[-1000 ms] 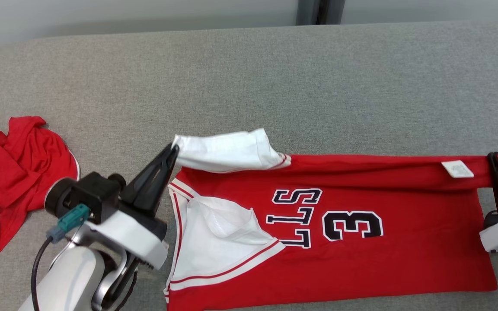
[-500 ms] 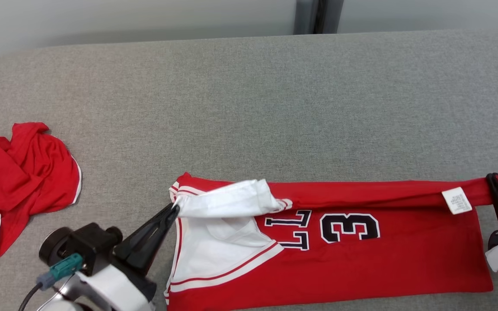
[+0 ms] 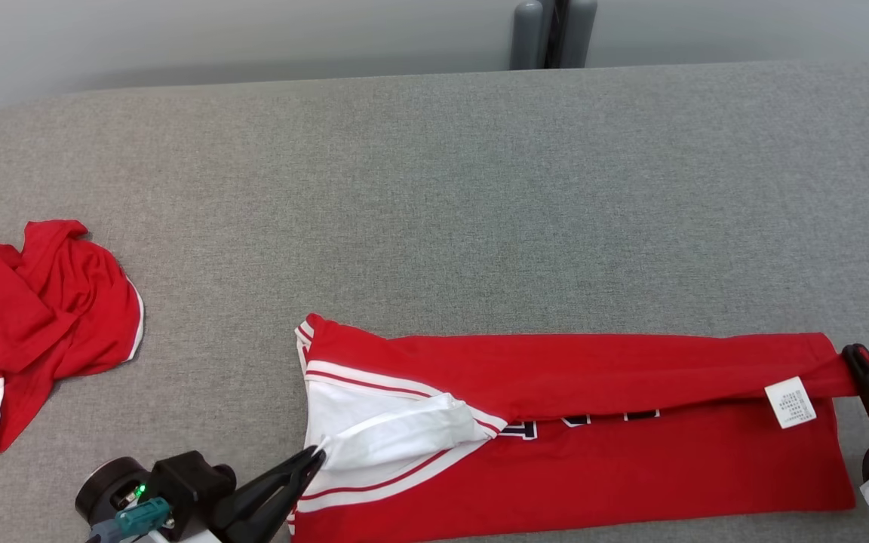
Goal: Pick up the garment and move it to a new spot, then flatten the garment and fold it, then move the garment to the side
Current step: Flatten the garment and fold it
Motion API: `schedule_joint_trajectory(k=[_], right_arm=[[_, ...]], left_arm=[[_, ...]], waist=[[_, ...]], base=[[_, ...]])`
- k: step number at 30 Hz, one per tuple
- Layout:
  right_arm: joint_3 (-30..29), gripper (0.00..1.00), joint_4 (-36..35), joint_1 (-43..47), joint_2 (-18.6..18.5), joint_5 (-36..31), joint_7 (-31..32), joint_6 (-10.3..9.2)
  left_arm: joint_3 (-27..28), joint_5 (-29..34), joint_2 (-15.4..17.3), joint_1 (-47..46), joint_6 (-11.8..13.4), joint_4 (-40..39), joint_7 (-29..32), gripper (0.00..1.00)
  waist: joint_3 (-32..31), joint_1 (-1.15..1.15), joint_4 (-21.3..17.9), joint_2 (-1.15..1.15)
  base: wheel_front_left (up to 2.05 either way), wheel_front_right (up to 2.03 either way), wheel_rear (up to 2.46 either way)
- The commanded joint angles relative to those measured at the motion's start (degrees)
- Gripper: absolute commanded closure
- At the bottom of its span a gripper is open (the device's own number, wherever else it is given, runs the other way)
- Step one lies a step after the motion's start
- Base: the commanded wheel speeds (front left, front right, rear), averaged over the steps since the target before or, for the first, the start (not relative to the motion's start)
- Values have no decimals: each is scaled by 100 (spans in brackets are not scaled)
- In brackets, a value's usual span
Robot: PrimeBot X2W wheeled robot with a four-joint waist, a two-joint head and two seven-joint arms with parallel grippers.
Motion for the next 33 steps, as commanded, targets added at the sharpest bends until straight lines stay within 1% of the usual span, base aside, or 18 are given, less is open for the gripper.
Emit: schedule_joint_trajectory(k=[1, 4, 5, 6, 7, 8, 9, 10, 11, 12, 13, 16, 18, 21, 24, 28, 31, 33], right_arm=[[-20, 100, -68, 84, -55, 53, 58, -4], [4, 100, -231, 254, -142, 123, 270, -4], [-1, 98, -288, 309, -169, 168, 349, -4], [-5, 55, -338, 365, -210, 198, 421, -4], [-31, 0, -342, 437, -218, 293, 557, -4], [-24, 0, -412, 499, -284, 292, 655, -4], [-83, 0, -453, 529, -295, 369, 719, -3], [-168, 0, -486, 564, -309, 411, 751, -3], [-279, 0, -489, 585, -323, 414, 751, -3], [-279, 0, -489, 585, -323, 414, 751, -3], [-373, 0, -491, 605, -313, 400, 728, -3], [-673, 0, -400, 625, -233, 230, 721, -3], [-872, 0, -325, 560, -115, 38, 658, -3], [-1091, 0, -324, 433, 102, -286, 471, -3], [-1204, 0, -364, 352, 364, -551, 232, -3], [-1251, 0, -410, 254, 677, -776, -102, -3], [-1342, 0, -330, 183, 983, -899, -413, -3], [-1373, 0, -243, 128, 1172, -994, -595, -3]], left_arm=[[-19, -42, 46, 40, -20, -32, 42, 100], [-93, -90, 125, 74, -69, -89, 162, 100], [-122, -103, 162, 91, -74, -108, 213, 100], [-140, -135, 181, 106, -90, -126, 257, 100], [-158, -161, 204, 121, -100, -140, 309, 100], [-187, -197, 240, 133, -103, -159, 365, 100], [-212, -244, 273, 155, -113, -173, 439, 94], [-238, -322, 303, 179, -121, -188, 519, 65], [-255, -413, 326, 203, -135, -208, 598, 23], [-255, -413, 326, 203, -135, -208, 598, 23], [-267, -484, 341, 215, -150, -244, 667, 0], [-233, -641, 375, 187, -126, -332, 790, 0], [-157, -645, 369, 78, -99, -393, 744, 0], [-8, -604, 272, -81, -24, -416, 571, 0], [207, -539, 52, -275, 142, -309, 220, 0], [452, -599, -418, -502, 332, -92, -357, 0], [573, -521, -727, -613, 422, 176, -840, 0], [610, -395, -871, -724, 461, 407, -1159, 0]], waist=[[-8, 0, -12, 0], [-17, 0, -27, 0], [-22, 0, -35, 0], [-26, 0, -43, 0], [-29, 0, -51, 0], [-29, 0, -57, 0], [-32, 0, -65, 0], [-36, 0, -72, 0], [-41, 0, -81, 0], [-41, 0, -81, 0], [-46, 0, -87, 0], [-58, 0, -97, 0], [-66, 0, -94, 0], [-91, 0, -85, 0], [-132, 0, -74, 0], [-212, 0, -82, 0], [-271, 0, -106, 0], [-288, 0, -117, 0]], base=[[0, 0, 0], [0, 0, 0], [0, 0, 0], [0, 0, 0], [0, 0, 0], [0, 0, 0], [0, 0, 0], [0, 0, 0], [0, 0, 0], [0, 0, 0], [0, 0, 0], [0, 0, 0], [0, 0, 0], [0, 0, 0], [0, 0, 0], [0, 0, 0], [0, 0, 0], [0, 0, 0]])
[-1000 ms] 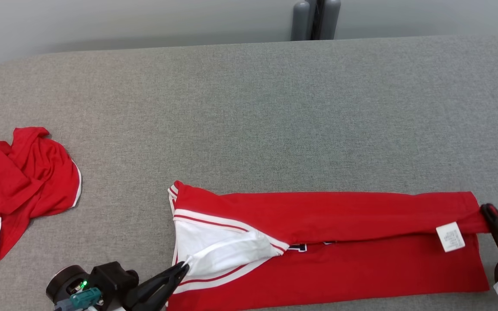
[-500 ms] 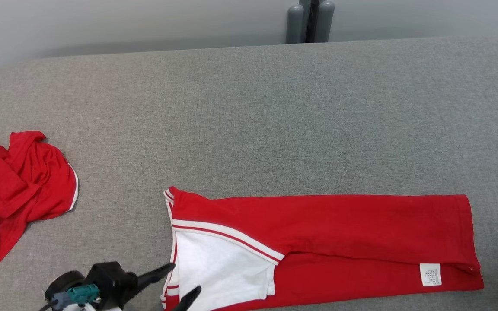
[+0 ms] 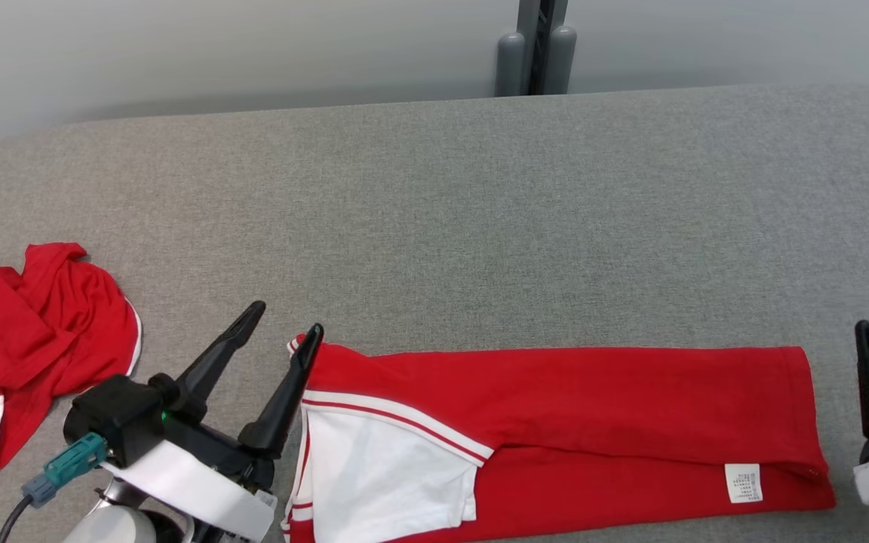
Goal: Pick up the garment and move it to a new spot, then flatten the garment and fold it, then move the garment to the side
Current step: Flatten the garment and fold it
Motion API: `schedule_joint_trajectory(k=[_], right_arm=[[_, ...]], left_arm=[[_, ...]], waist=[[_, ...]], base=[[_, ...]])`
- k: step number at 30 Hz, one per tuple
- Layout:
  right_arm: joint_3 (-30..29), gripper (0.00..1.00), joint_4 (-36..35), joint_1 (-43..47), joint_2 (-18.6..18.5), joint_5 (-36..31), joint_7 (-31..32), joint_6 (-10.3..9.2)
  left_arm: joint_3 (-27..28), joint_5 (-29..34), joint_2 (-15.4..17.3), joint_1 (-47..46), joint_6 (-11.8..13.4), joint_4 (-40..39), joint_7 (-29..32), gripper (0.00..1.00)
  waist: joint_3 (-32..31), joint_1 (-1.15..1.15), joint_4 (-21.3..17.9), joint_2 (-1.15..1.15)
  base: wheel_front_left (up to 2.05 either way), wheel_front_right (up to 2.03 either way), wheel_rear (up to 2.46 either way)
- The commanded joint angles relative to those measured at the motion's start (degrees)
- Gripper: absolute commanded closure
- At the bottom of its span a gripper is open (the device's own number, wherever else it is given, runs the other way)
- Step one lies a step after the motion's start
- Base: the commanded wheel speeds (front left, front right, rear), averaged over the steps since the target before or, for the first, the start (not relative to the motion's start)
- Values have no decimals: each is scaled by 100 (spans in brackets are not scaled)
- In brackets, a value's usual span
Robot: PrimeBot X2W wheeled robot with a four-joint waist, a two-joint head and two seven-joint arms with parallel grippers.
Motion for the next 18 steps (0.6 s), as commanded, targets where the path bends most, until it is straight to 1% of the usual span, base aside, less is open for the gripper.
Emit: schedule_joint_trajectory(k=[1, 5, 7, 12, 15, 18], right_arm=[[14, 0, 89, -73, 108, -60, -112, -2], [112, 0, 492, -91, 359, 1, -141, -2], [154, 0, 753, -85, 392, -35, -170, -3], [247, 0, 1288, -145, 467, 143, -242, -2], [325, 0, 1644, -202, 431, 325, -236, -2], [439, 0, 1819, -270, 438, 598, -133, -2]], left_arm=[[42, 102, -82, -139, 42, 180, -217, 0], [18, 190, -372, -211, 52, 680, -667, 0], [-1, 131, -574, -190, 56, 919, -808, 0], [-55, 141, -942, -220, -63, 1368, -990, 0], [-121, 261, -1076, -268, -142, 1601, -1048, 0], [-122, 345, -1116, -322, -194, 1706, -1065, 0]], waist=[[-12, 0, -11, 0], [-39, 0, -23, 0], [-53, 0, -27, 0], [-53, 0, -13, 0], [-32, 0, 5, 0], [3, 0, 13, 0]], base=[[0, 0, 0], [0, 0, 0], [0, 0, 0], [0, 0, 0], [0, 0, 0], [0, 0, 0]])
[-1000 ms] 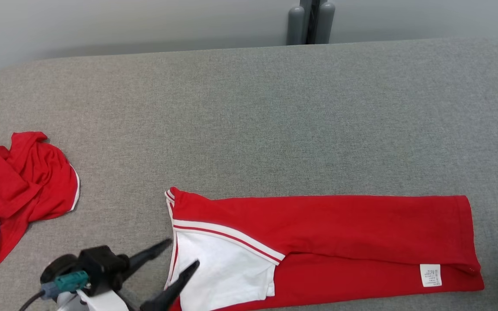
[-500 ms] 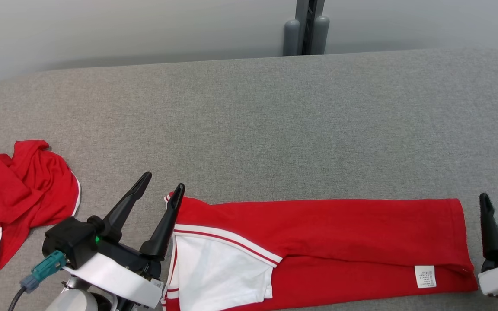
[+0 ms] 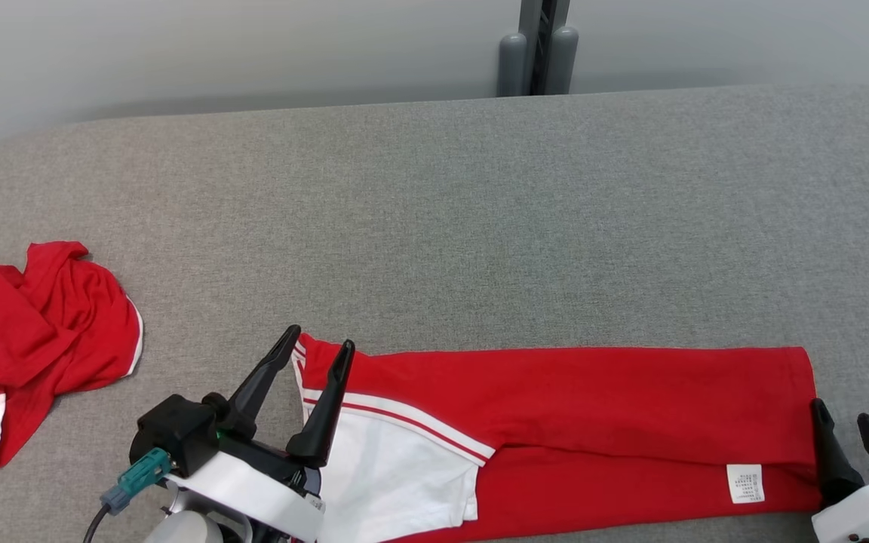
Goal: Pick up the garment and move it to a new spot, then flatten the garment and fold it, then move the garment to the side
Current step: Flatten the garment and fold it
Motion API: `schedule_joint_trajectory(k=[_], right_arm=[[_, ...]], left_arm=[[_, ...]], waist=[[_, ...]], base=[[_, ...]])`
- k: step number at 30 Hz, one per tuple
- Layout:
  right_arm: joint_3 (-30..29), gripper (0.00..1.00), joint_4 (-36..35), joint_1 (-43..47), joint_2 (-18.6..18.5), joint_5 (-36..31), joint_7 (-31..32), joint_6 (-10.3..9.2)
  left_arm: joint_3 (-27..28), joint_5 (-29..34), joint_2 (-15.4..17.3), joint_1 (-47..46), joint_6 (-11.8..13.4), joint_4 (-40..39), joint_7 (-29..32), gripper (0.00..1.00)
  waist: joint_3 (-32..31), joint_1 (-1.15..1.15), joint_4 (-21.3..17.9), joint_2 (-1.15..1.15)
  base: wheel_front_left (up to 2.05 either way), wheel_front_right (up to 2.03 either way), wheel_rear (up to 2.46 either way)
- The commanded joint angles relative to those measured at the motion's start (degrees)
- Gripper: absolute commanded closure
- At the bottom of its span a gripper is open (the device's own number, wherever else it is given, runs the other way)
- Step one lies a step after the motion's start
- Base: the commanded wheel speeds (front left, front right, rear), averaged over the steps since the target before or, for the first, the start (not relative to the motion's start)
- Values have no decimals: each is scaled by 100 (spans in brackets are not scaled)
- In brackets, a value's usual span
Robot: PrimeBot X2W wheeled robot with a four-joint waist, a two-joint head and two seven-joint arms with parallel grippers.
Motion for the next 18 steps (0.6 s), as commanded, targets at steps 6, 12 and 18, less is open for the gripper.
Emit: schedule_joint_trajectory(k=[6, 12, 18], right_arm=[[247, 0, 284, -197, -104, 358, 48, -2], [547, 0, 636, -346, -88, 600, 51, -2], [937, 0, 872, -457, -41, 772, 42, -2]], left_arm=[[66, 106, -12, -163, -91, 124, -46, 0], [96, 165, -30, -225, -141, 161, -48, 0], [131, 189, -39, -255, -150, 181, -54, 0]], waist=[[55, 0, 14, 0], [92, 0, 41, 0], [151, 0, 63, 0]], base=[[0, 0, 0], [0, 0, 0], [0, 0, 0]])
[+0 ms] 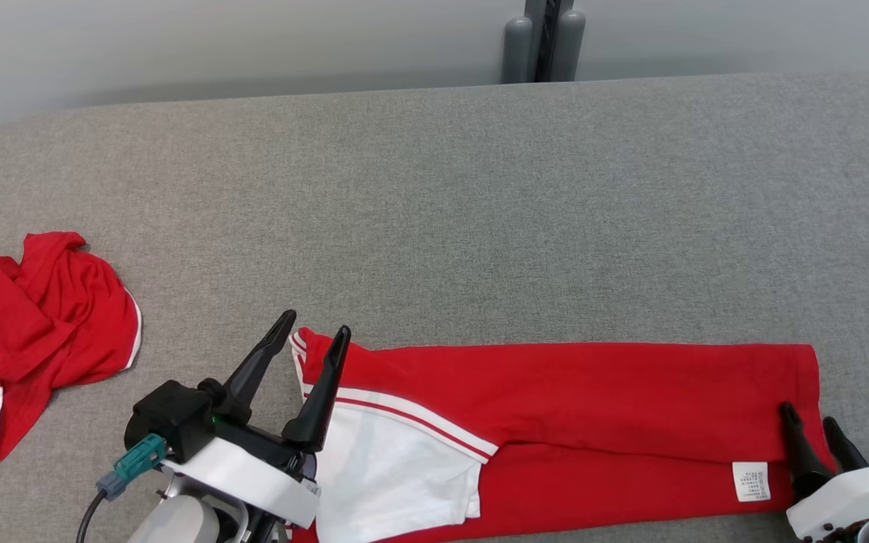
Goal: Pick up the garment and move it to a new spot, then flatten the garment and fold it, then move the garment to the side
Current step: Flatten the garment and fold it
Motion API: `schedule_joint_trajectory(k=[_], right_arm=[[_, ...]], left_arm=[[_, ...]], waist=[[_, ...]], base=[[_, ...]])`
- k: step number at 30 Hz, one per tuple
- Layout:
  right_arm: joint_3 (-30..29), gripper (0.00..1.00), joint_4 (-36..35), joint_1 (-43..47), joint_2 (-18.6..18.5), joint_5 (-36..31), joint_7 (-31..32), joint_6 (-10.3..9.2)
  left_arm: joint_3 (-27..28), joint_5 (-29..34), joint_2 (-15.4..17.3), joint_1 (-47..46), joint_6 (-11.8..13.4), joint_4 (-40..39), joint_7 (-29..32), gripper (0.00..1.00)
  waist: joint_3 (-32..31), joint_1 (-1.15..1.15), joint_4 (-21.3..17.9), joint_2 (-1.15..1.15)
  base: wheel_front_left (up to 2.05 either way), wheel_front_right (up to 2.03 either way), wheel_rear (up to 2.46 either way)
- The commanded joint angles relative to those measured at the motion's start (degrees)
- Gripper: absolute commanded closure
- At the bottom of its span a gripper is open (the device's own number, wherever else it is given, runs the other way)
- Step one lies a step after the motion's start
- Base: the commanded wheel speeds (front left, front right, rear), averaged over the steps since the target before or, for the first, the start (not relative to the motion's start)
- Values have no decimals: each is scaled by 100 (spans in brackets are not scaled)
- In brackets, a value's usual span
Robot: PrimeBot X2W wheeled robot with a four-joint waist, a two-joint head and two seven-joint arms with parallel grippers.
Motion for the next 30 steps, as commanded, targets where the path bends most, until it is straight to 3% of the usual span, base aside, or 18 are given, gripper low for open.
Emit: schedule_joint_trajectory(k=[1, 2, 3, 4, 16, 25, 30], right_arm=[[124, 0, 99, 3, 60, 56, 58, 0], [187, 51, 114, -10, 56, 100, 69, 0], [254, 82, 124, -16, 49, 144, 75, 0], [325, 98, 118, -19, 41, 184, 70, 1], [560, 100, 315, -261, -540, 600, -159, -9], [437, 100, 878, -694, -1171, 520, -215, -7], [610, 100, 896, -801, -1292, 451, -128, -6]], left_arm=[[27, 35, 9, -70, -9, 14, -30, 0], [39, 35, 15, -69, -11, 19, -30, 0], [42, 35, 17, -69, -14, 22, -31, 0], [51, 37, 22, -67, -16, 26, -30, 0], [98, 32, 117, -78, 3, 82, -28, 0], [106, -4, 115, 15, 25, 83, -29, 0], [128, -30, 90, 81, 42, 103, -30, 0]], waist=[[4, 0, 3, 0], [7, 0, 5, 0], [8, 0, 7, 0], [7, 0, 7, 0], [-106, 0, -56, 0], [-233, 0, -87, 0], [-348, 0, -107, 0]], base=[[0, 0, 0], [0, 0, 0], [0, 0, 0], [0, 0, 0], [0, 0, 0], [0, 0, 0], [0, 0, 0]])
